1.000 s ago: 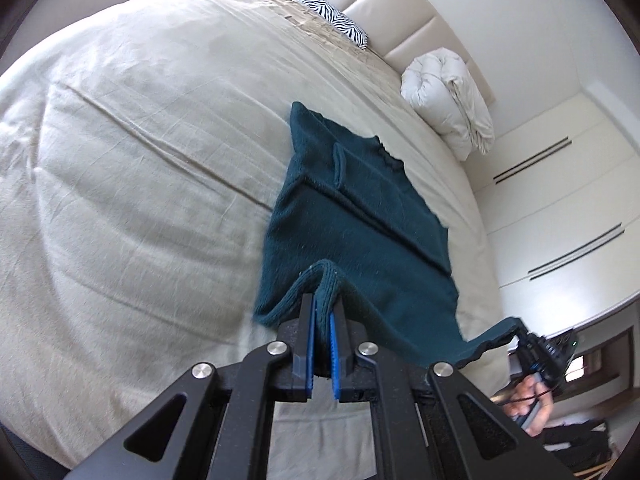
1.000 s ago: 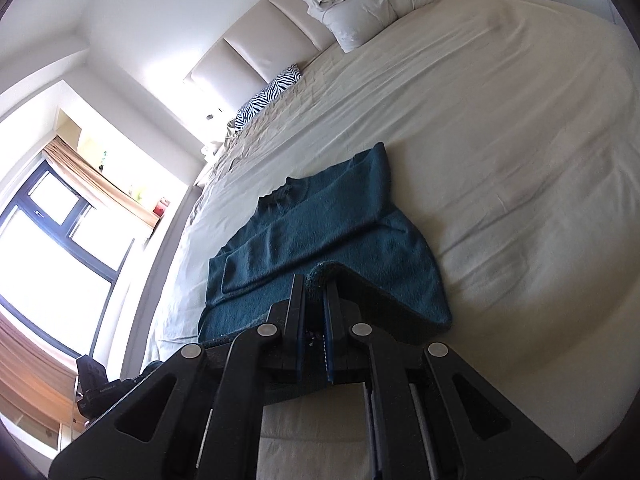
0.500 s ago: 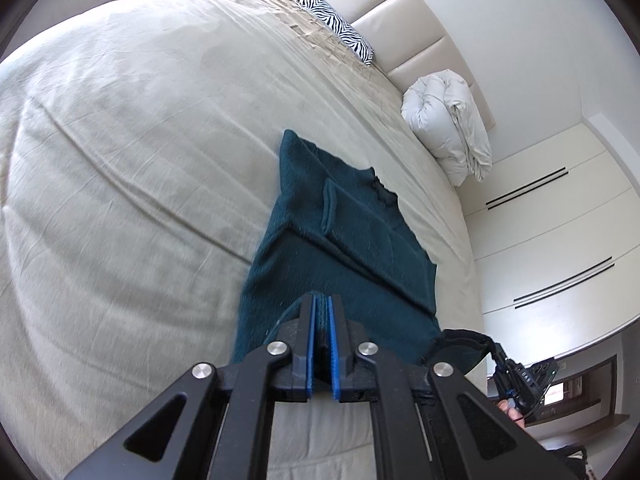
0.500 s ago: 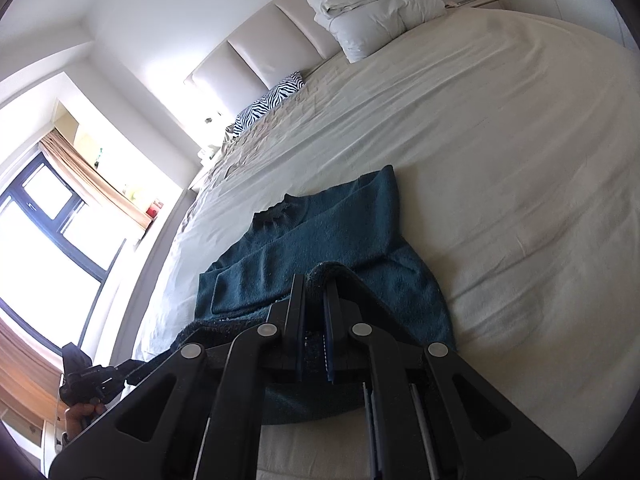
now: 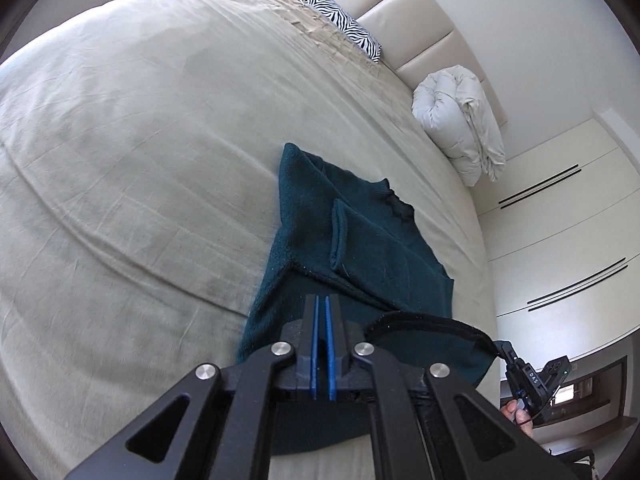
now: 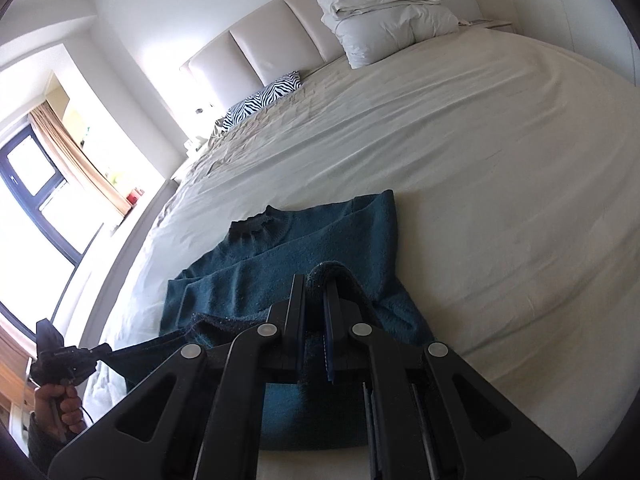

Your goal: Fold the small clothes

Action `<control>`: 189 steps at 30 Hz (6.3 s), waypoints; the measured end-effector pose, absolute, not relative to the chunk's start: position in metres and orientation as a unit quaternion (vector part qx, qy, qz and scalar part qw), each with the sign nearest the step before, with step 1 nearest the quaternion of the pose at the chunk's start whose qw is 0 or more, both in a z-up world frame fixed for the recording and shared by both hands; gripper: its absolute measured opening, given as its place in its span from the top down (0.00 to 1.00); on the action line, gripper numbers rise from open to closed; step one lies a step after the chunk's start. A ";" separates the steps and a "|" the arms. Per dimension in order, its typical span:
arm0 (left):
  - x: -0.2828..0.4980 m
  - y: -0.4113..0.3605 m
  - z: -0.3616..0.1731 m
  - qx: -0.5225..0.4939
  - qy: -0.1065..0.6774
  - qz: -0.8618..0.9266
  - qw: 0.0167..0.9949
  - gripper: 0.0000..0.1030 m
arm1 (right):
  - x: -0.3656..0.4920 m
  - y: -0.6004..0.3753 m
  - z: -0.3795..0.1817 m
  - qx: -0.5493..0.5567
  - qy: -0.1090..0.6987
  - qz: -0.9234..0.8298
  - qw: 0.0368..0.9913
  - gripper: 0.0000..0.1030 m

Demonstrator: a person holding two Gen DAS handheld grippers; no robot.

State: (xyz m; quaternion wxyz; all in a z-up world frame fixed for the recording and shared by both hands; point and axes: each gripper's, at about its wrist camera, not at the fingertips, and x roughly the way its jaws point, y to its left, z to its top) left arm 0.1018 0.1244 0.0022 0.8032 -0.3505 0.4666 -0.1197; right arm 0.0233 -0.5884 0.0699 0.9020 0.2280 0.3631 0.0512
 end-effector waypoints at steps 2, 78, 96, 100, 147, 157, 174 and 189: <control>0.106 0.126 0.001 -0.351 0.466 -0.117 0.804 0.97 | 0.029 -0.588 0.068 0.223 0.364 0.049 0.903 0.94; 0.229 0.067 0.016 -0.088 0.383 -0.059 0.918 0.94 | 0.174 -0.602 0.018 0.196 0.402 0.006 0.894 0.94; 0.254 0.078 -0.031 -0.132 0.399 -0.064 0.905 0.64 | 0.209 -0.625 -0.024 0.266 0.385 -0.028 0.883 0.24; 0.244 0.084 -0.026 -0.145 0.389 -0.058 0.908 0.60 | 0.196 -0.626 -0.016 0.258 0.380 -0.034 0.888 0.25; 0.154 0.066 -0.053 -0.092 0.426 -0.062 0.898 0.94 | 0.059 -0.591 -0.044 0.142 0.455 -0.058 0.877 0.95; 0.146 0.067 -0.045 -0.099 0.419 -0.054 0.901 0.92 | 0.059 -0.602 -0.049 0.192 0.458 -0.065 0.866 0.85; 0.139 -0.009 -0.046 0.002 0.429 -0.076 0.900 0.56 | 0.068 -0.486 -0.005 -0.002 0.442 -0.084 0.893 0.81; 0.140 -0.009 -0.064 0.014 0.428 -0.082 0.900 0.55 | 0.077 -0.440 -0.021 -0.022 0.456 -0.037 0.889 0.81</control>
